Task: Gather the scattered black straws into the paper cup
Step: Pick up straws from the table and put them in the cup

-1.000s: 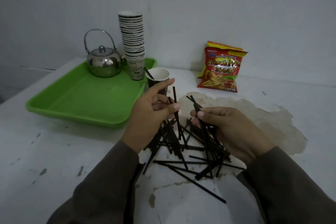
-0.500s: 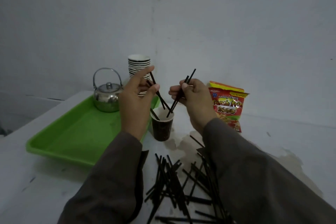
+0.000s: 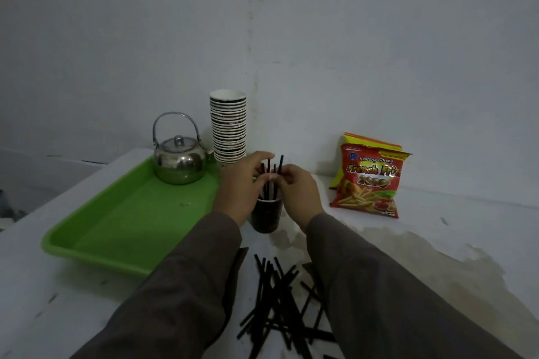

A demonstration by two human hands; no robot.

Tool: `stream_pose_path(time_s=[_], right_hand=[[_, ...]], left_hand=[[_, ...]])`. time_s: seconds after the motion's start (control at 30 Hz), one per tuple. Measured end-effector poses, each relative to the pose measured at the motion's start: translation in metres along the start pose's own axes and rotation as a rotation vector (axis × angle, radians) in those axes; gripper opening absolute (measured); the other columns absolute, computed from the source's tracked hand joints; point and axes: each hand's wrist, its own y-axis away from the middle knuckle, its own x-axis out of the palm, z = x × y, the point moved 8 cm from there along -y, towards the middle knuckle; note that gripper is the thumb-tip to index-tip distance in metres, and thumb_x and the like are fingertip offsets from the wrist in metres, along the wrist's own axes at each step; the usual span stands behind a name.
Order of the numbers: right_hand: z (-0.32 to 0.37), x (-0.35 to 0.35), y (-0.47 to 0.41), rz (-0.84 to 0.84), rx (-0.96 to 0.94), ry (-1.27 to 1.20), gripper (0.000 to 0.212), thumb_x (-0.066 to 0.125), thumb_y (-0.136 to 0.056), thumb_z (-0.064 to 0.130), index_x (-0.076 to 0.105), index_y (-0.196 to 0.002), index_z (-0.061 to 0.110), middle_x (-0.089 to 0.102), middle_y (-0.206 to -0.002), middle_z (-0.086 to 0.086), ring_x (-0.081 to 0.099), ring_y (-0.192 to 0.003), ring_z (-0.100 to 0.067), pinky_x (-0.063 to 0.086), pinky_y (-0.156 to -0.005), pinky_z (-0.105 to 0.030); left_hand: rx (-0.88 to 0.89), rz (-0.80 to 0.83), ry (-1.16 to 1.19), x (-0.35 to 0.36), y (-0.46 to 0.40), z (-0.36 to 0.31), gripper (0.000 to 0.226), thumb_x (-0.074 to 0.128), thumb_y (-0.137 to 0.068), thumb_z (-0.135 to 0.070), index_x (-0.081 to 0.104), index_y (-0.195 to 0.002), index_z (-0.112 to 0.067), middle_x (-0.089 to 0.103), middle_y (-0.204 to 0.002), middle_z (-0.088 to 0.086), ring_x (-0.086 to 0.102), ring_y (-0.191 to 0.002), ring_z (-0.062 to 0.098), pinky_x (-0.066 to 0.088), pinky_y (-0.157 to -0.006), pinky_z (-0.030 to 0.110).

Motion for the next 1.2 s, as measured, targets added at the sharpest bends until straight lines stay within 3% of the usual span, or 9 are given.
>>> stream_pose_path(time_s=[0.17, 0.27, 0.4, 0.53, 0.63, 0.8, 0.9, 1.0, 1.2], right_hand=[[0.009, -0.013, 0.006, 0.051, -0.023, 0.054, 0.043, 0.05, -0.092, 0.03, 0.045, -0.133, 0.015, 0.049, -0.139, -0.007, 0.044, -0.127, -0.019, 0.033, -0.106, -0.032], [0.033, -0.042, 0.015, -0.01, -0.099, 0.043, 0.035, 0.05, -0.093, 0.026, 0.052, -0.126, 0.016, 0.053, -0.135, -0.005, 0.045, -0.124, -0.016, 0.031, -0.101, -0.026], [0.042, -0.084, 0.051, 0.009, -0.132, 0.006, 0.021, 0.052, -0.091, 0.02, 0.064, -0.108, 0.017, 0.066, -0.112, -0.001, 0.058, -0.096, -0.004, 0.045, -0.081, -0.02], [0.017, -0.11, 0.111, 0.118, -0.098, 0.131, 0.012, 0.059, -0.086, 0.019, 0.067, -0.095, 0.02, 0.068, -0.087, 0.009, 0.058, -0.072, 0.007, 0.043, -0.066, -0.005], [-0.009, -0.119, 0.158, 0.201, -0.045, 0.317, 0.011, 0.063, -0.083, 0.019, 0.067, -0.087, 0.029, 0.065, -0.08, 0.015, 0.057, -0.07, 0.004, 0.041, -0.063, -0.004], [-0.027, -0.127, 0.217, 0.281, -0.088, 0.455, 0.016, 0.068, -0.079, 0.01, 0.071, -0.085, 0.024, 0.061, -0.076, 0.017, 0.051, -0.07, 0.009, 0.035, -0.064, -0.002], [-0.029, -0.127, 0.233, 0.285, -0.137, 0.481, 0.015, 0.069, -0.076, 0.005, 0.073, -0.085, 0.017, 0.068, -0.081, 0.003, 0.05, -0.07, 0.003, 0.034, -0.067, -0.005], [-0.03, -0.121, 0.239, 0.321, -0.209, 0.561, 0.015, 0.07, -0.076, 0.004, 0.074, -0.088, 0.013, 0.07, -0.089, -0.007, 0.057, -0.081, -0.02, 0.035, -0.069, -0.017], [-0.024, -0.111, 0.243, 0.351, -0.413, 0.797, 0.019, 0.078, -0.068, 0.011, 0.074, -0.085, 0.018, 0.064, -0.087, -0.009, 0.056, -0.079, -0.025, 0.038, -0.062, -0.029]], left_hand=[[0.043, 0.008, -0.174, -0.011, 0.005, -0.011, 0.044, 0.063, -0.084, -0.022, 0.053, -0.126, -0.015, 0.057, -0.129, 0.007, 0.052, -0.117, 0.021, 0.041, -0.099, 0.033], [0.13, -0.029, -0.155, -0.026, 0.012, -0.036, 0.043, 0.063, -0.083, -0.015, 0.053, -0.126, -0.015, 0.057, -0.127, 0.006, 0.051, -0.117, 0.017, 0.036, -0.099, 0.025], [0.195, -0.062, -0.065, -0.035, 0.044, -0.071, 0.031, 0.064, -0.082, -0.011, 0.063, -0.112, -0.016, 0.064, -0.103, 0.0, 0.051, -0.092, 0.0, 0.038, -0.083, 0.009], [0.255, 0.231, -0.014, 0.003, 0.104, -0.095, 0.02, 0.065, -0.081, -0.009, 0.068, -0.099, -0.016, 0.066, -0.088, -0.004, 0.054, -0.079, 0.003, 0.041, -0.072, 0.009], [0.313, 0.436, -0.014, 0.031, 0.146, -0.108, 0.017, 0.066, -0.081, -0.009, 0.07, -0.097, -0.014, 0.069, -0.086, 0.0, 0.052, -0.076, -0.001, 0.037, -0.071, 0.003], [0.227, 0.608, -0.014, 0.046, 0.179, -0.104, 0.016, 0.067, -0.08, -0.016, 0.07, -0.096, -0.022, 0.066, -0.084, -0.009, 0.059, -0.075, 0.003, 0.046, -0.07, 0.013], [0.198, 0.661, 0.011, 0.043, 0.186, -0.102, 0.012, 0.072, -0.076, -0.02, 0.071, -0.087, -0.023, 0.059, -0.074, -0.018, 0.057, -0.069, 0.0, 0.042, -0.063, 0.006], [0.209, 0.758, 0.012, 0.049, 0.195, -0.106, 0.009, 0.074, -0.073, -0.026, 0.072, -0.082, -0.024, 0.066, -0.074, -0.012, 0.058, -0.074, 0.003, 0.045, -0.064, 0.01], [0.284, 0.949, -0.015, 0.071, 0.222, -0.118, 0.014, 0.074, -0.072, -0.031, 0.073, -0.086, -0.029, 0.068, -0.085, -0.011, 0.05, -0.082, 0.001, 0.037, -0.071, 0.007]])
